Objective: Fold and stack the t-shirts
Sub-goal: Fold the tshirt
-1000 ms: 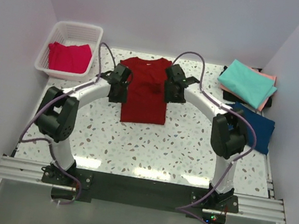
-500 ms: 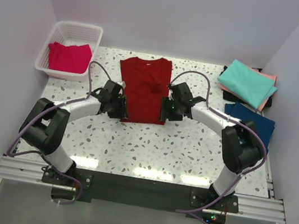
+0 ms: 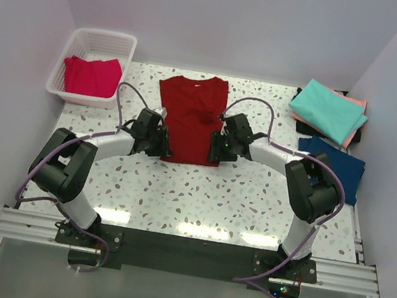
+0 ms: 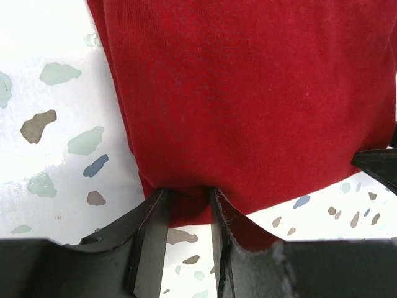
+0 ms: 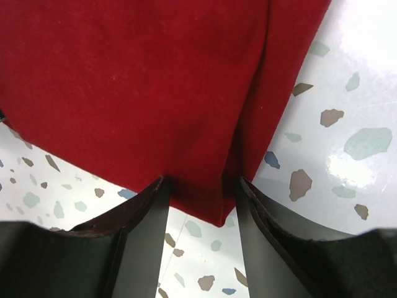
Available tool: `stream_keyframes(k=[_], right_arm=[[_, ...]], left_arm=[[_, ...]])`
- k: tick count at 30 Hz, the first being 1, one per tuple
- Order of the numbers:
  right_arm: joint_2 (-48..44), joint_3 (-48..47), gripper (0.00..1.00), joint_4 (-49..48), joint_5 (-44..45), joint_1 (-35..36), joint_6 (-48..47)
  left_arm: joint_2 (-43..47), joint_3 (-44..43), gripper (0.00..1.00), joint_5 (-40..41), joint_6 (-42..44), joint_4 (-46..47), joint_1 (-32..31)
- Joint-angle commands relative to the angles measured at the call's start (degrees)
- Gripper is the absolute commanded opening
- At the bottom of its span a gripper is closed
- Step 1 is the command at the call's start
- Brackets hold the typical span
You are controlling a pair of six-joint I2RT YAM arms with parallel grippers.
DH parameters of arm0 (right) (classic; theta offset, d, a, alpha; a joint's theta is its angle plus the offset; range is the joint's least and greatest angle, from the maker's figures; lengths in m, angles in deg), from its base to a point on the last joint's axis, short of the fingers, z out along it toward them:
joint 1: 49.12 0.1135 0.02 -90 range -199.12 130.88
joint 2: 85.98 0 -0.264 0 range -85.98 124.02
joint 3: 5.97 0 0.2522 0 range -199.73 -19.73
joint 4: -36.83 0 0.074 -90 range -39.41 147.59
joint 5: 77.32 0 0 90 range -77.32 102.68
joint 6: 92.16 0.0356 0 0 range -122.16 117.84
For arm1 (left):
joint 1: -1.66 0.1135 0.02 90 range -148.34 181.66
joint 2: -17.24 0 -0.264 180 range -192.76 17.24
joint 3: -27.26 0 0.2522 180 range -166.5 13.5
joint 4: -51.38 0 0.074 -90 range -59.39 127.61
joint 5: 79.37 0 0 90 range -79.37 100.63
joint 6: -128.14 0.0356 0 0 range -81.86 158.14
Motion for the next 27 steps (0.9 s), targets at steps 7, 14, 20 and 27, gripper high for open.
stream_keyframes(k=[7,14,20,27], right_arm=[[-1.16,5.68,0.43,-4.22,-1.84,0.07,0.54],[-0.72,6.30,0.33,-4.57,-2.28,0.07,1.24],[-0.28,6.82,0.15,-4.40,-2.81,0.16,1.60],[-0.45,7.70,0.00,-3.87,-2.90,0.25,2.04]], left_arm=[[0.96,2.62,0.36,4.10,-0.85,-2.04,0.56],[3.33,3.85,0.36,7.00,-1.90,-7.05,0.47],[3.87,4.29,0.36,6.21,-3.22,-9.77,0.47],[3.25,4.90,0.27,6.13,-3.48,-10.04,0.47]])
